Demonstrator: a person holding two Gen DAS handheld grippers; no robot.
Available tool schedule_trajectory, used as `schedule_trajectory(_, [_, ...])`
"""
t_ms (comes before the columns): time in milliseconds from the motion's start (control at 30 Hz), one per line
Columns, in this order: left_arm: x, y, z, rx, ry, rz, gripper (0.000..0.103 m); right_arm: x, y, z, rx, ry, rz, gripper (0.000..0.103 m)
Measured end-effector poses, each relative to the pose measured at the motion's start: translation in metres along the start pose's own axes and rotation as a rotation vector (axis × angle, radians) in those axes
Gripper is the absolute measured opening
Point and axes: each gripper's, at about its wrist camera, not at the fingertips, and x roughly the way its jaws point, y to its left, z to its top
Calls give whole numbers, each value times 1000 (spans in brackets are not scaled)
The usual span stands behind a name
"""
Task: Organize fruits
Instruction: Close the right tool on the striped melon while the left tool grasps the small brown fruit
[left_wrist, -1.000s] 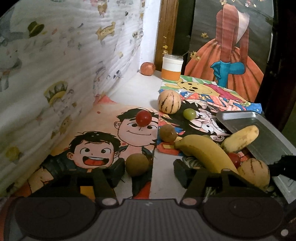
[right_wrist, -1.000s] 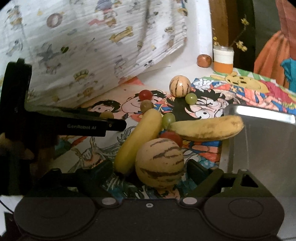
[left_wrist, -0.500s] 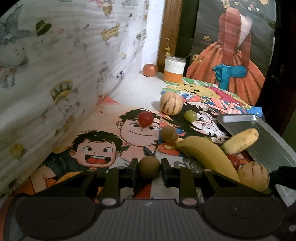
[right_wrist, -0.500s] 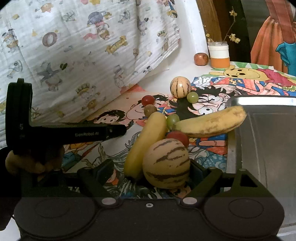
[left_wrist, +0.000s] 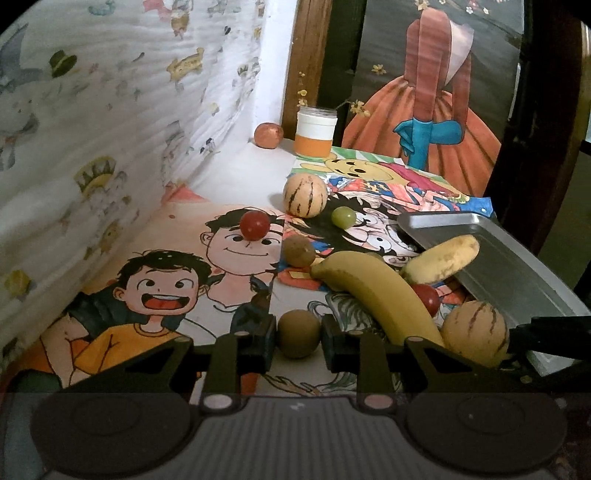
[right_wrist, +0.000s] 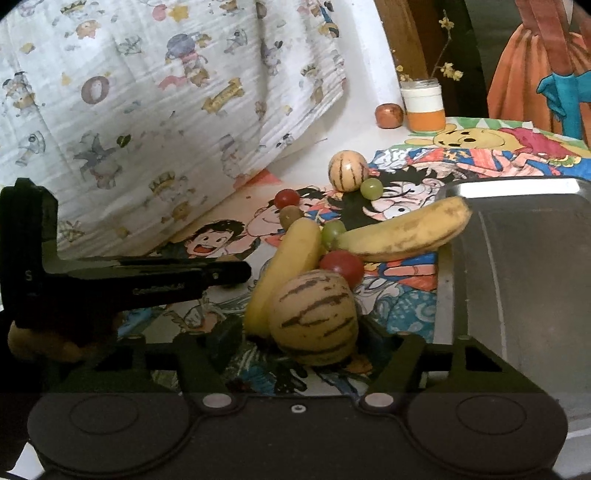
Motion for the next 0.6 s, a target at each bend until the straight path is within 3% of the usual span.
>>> schedule_trajectory(367, [-1, -2, 0, -7, 4, 12, 30, -4, -8, 1, 64, -24, 18, 62])
schedule_trajectory(600, [0, -14, -1, 57, 9, 55, 30, -7, -7, -2, 66, -42, -2, 54])
